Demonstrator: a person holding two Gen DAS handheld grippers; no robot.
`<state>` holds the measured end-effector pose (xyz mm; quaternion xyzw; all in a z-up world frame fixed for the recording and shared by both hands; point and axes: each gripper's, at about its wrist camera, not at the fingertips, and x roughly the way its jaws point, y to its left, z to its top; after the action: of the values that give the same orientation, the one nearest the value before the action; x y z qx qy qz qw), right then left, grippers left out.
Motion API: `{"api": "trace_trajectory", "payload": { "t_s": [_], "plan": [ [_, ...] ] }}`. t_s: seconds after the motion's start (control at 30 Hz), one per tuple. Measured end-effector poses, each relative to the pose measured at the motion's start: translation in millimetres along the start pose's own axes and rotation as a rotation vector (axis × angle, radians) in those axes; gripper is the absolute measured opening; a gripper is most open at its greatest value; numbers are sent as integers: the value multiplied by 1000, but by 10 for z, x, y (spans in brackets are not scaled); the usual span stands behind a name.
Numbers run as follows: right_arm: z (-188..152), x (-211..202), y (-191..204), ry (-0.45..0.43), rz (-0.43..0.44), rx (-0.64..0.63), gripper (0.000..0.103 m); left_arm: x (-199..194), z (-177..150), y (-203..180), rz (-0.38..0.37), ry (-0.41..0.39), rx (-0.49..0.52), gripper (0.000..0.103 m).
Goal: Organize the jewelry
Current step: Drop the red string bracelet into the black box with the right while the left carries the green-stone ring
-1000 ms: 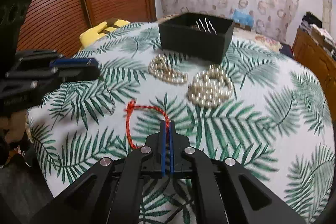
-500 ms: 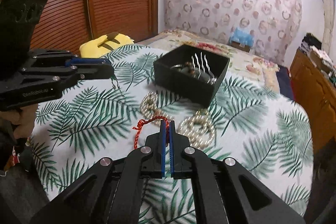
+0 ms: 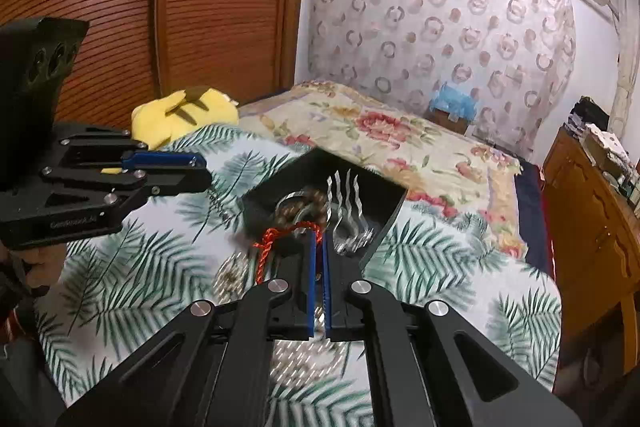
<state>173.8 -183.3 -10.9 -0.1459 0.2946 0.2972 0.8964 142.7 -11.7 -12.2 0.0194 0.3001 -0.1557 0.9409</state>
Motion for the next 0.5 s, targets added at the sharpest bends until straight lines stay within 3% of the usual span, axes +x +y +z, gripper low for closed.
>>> {"api": "trace_trajectory", "payload": {
  "t_s": [0.5],
  "plan": [
    [202,620,-276,13,71,42,4,427,335,126,3,15,6,12]
  ]
}}
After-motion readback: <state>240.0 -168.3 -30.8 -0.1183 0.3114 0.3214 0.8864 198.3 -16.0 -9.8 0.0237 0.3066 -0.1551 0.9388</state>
